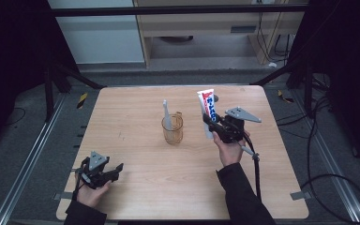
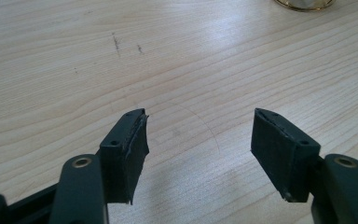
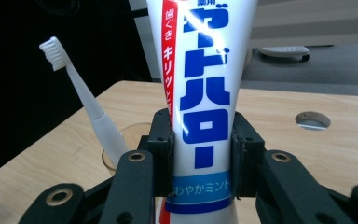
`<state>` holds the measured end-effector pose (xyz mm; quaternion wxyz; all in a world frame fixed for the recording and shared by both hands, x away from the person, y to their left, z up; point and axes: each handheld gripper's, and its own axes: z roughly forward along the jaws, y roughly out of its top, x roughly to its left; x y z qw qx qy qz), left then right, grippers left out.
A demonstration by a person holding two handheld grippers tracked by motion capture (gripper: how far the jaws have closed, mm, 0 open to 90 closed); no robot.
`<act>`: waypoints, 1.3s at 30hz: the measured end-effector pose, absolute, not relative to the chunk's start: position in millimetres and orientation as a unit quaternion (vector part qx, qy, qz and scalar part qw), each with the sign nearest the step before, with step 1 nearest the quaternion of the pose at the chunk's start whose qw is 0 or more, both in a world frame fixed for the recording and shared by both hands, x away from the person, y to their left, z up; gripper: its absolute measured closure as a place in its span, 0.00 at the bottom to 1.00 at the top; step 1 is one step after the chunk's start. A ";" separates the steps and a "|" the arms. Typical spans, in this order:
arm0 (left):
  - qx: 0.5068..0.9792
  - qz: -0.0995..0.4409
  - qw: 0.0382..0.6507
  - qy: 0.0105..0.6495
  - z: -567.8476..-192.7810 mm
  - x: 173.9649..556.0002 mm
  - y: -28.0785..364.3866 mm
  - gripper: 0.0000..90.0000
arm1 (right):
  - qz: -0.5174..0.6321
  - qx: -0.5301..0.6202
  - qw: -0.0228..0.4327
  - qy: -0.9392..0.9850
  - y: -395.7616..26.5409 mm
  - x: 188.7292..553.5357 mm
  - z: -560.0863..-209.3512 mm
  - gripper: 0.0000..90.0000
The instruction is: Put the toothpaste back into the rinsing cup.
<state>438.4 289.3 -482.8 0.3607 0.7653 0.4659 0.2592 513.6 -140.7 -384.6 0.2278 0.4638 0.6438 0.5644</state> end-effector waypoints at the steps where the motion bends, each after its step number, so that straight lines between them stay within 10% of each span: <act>1: 0.765 0.259 0.361 0.466 -482.8 438.5 289.2 0.39 | 0.566 0.463 0.229 0.642 -139.0 515.3 -384.3 0.74; 39: 0.762 0.258 0.366 0.468 -482.6 439.6 291.1 0.39 | 0.625 0.453 0.242 0.588 -68.8 570.8 -394.2 0.75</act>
